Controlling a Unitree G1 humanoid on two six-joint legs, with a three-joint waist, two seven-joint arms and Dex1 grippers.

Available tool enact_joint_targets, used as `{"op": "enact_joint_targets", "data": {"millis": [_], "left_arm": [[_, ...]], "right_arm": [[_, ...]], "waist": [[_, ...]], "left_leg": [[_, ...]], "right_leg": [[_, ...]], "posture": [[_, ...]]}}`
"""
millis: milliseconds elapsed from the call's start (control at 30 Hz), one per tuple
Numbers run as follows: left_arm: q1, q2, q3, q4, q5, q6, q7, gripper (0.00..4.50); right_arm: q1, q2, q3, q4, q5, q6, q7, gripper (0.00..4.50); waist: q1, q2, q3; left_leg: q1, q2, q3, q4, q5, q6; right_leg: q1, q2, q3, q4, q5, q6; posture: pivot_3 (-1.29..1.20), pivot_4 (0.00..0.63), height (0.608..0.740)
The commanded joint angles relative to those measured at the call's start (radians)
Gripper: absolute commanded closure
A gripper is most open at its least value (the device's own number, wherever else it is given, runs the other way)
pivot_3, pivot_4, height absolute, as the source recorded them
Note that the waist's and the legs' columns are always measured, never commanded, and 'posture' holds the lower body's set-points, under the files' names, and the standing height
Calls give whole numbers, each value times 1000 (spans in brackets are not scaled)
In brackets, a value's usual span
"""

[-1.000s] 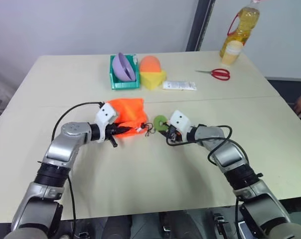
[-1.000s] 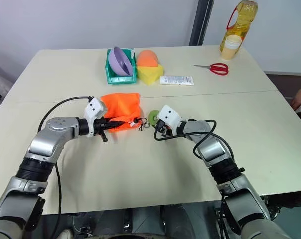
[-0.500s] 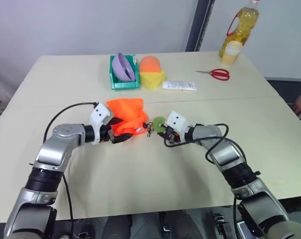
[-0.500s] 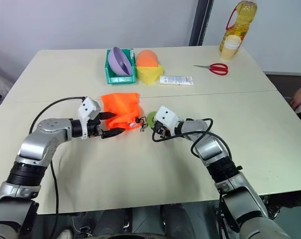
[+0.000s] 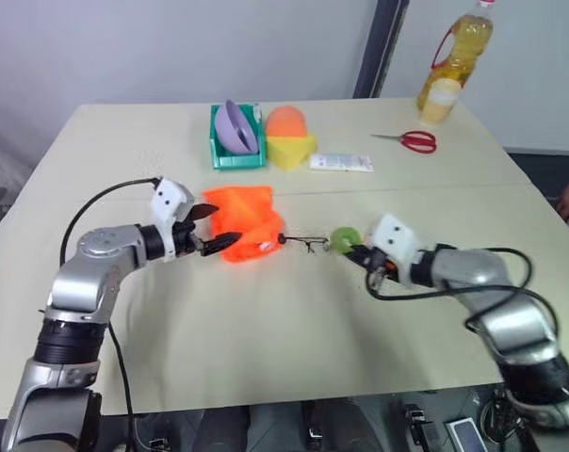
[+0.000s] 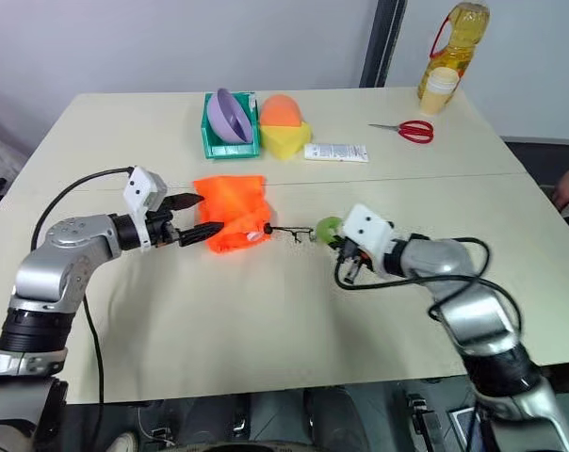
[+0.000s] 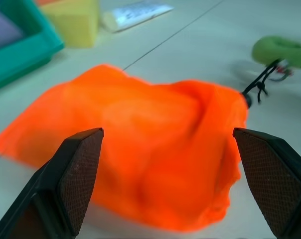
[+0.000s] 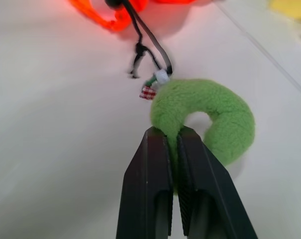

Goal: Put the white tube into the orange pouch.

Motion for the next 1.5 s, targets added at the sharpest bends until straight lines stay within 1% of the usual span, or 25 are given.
{"op": "enact_joint_targets", "data": {"millis": [33,67,133,200,367,500,600,667,700,767,900,1067,1167,1333,1433,1467,1500], "left_arm": [[-50,-20,-47,-11,-3,-25,-45,45],[-66,-27,-66,-5,-7,-22,-63,23],[-97,-33,-135,12,28,-76,-124,23],[-115,-36,-167,36,56,-120,-146,23],[-225,-77,-288,204,192,-365,-230,23],[-299,-103,-357,345,293,-548,-274,23],[-349,-124,-388,450,339,-657,-313,23],[-390,-144,-401,529,347,-690,-359,23],[-408,-151,-405,566,356,-714,-374,281],[-444,-166,-412,639,386,-764,-382,944],[-504,-209,-403,744,403,-781,-390,2938],[-563,-238,-402,834,419,-790,-437,2938],[-576,-243,-399,844,416,-776,-481,2938],[-580,-248,-392,858,429,-808,-484,2938],[-580,-251,-386,857,416,-777,-512,2938],[-580,-251,-385,855,419,-786,-509,2421],[-578,-250,-385,854,427,-807,-495,2063]], "right_arm": [[35,-51,-90,-117,62,46,19,4484],[50,-67,-107,-135,77,58,24,4497],[88,-99,-146,-168,108,76,41,4497],[103,-116,-162,-180,126,84,42,4497],[125,-134,-182,-202,157,93,26,4497],[122,-139,-174,-204,172,95,11,4497],[120,-141,-164,-203,174,91,3,4497],[116,-140,-155,-202,175,88,-3,4497],[114,-140,-152,-202,176,87,-5,4500],[112,-139,-145,-204,178,87,-10,4500],[112,-138,-134,-207,180,85,-22,4500],[111,-134,-118,-211,178,84,-40,4500],[110,-136,-113,-211,179,83,-48,4500],[108,-139,-109,-211,183,79,-55,4500],[112,-143,-112,-216,187,77,-55,4500],[115,-144,-114,-218,188,77,-54,4500],[116,-146,-116,-220,190,78,-54,4500]], "waist": [[0,0,0],[-1,0,0],[1,0,0],[1,0,0],[1,0,0],[2,0,0],[0,0,0],[1,0,0],[1,0,0],[1,0,0],[1,0,0],[-1,-1,0],[0,-1,0],[0,-1,0],[0,-1,0],[0,-1,0],[0,-1,0]], "left_leg": [[1,0,0,0,0,0],[0,0,0,0,0,0],[0,0,0,1,0,0],[0,0,0,1,0,0],[0,-1,0,1,0,0],[0,-1,0,1,0,0],[-1,-1,0,1,0,0],[-1,-1,0,1,0,0],[-1,-1,0,1,0,0],[-1,-2,0,1,0,0],[-1,-2,0,1,0,0],[-1,-2,0,1,0,0],[-1,-2,0,1,0,0],[-1,-2,-1,1,0,0],[-1,-2,-1,1,0,0],[-1,-2,-1,1,0,0],[-1,-2,-1,1,0,0]], "right_leg": [[0,0,0,0,0,0],[1,0,0,0,0,0],[1,0,0,0,0,0],[1,0,0,0,0,0],[1,0,0,-1,0,0],[1,0,0,-1,0,0],[1,0,1,-1,0,0],[0,0,0,-1,0,0],[0,0,0,-1,0,0],[0,0,0,-1,0,0],[0,0,0,-1,0,0],[0,0,0,-1,-1,1],[0,0,0,-1,-1,1],[0,0,0,-1,-1,1],[0,0,0,-1,-1,1],[0,0,0,-1,-1,1],[0,0,0,-1,-1,1]], "posture": [[0,150,726],[0,150,726],[0,150,726],[0,150,726],[0,150,726],[0,150,726],[0,150,726],[0,150,726],[0,150,726],[0,150,726],[0,150,726],[0,150,726],[0,150,726],[0,150,726],[0,150,726],[0,150,726],[0,150,726]]}}
